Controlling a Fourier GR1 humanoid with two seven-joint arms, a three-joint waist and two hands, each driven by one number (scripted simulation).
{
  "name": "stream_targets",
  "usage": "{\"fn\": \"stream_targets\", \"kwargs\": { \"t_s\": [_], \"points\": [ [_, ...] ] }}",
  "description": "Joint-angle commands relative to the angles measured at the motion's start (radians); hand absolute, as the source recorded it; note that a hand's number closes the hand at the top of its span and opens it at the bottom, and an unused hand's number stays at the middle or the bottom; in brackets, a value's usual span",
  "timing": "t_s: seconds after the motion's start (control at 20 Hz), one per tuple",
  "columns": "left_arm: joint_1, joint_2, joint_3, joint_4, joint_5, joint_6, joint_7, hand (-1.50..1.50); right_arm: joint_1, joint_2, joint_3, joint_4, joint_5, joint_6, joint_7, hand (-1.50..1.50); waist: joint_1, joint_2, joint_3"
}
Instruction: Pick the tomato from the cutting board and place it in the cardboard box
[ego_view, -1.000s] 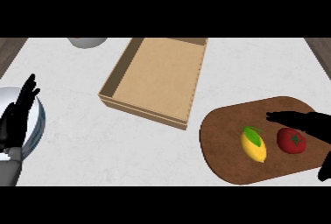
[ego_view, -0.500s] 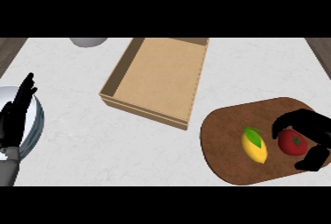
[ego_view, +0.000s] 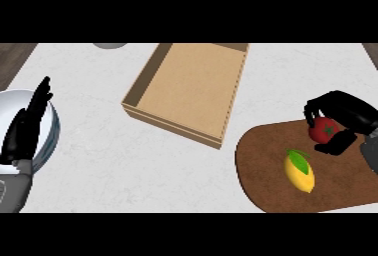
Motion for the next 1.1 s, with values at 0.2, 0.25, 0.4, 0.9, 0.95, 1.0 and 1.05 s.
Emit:
{"fn": "stream_targets", "kwargs": {
  "t_s": [0.2, 0.25, 0.4, 0.9, 0.95, 1.0, 1.05],
  "points": [
    [0.05, -0.032, -0.011, 0.084, -0.021, 0.012, -0.025, 0.0, -0.318, 0.064, -0.086, 0.293, 0.056, -0.139, 0.0, 1.5, 0.043, 0.023, -0.009],
    [0.038, -0.008, 0.013, 0.083, -0.012, 0.003, -0.008, 0.0, -0.335, 0.059, -0.089, 0.322, 0.062, -0.155, -0.038, 1.5, 0.03, 0.017, -0.009],
    [0.004, 0.003, 0.016, 0.056, -0.004, -0.016, 0.055, 0.0, -0.413, 0.058, -0.155, 0.363, 0.014, -0.186, -0.1, 1.5, 0.014, 0.012, -0.009],
    [0.055, -0.014, 0.022, 0.071, -0.029, 0.003, 0.021, 0.0, -0.609, 0.161, -0.194, 0.433, -0.047, -0.132, -0.246, 1.5, -0.011, 0.002, -0.011],
    [0.052, -0.026, 0.024, 0.104, -0.03, 0.012, -0.004, 0.0, -0.634, 0.181, -0.208, 0.446, -0.072, -0.091, -0.23, 1.5, -0.013, 0.003, -0.012],
    [0.066, 0.003, 0.04, 0.064, -0.011, -0.017, 0.015, 0.0, -0.626, 0.224, -0.204, 0.46, -0.069, -0.118, -0.223, 1.5, -0.004, 0.002, -0.011],
    [0.032, -0.028, 0.015, 0.073, -0.033, 0.005, 0.045, 0.0, -0.685, 0.229, -0.218, 0.484, -0.077, -0.087, -0.189, 1.5, -0.008, 0.004, -0.011]
  ]
}}
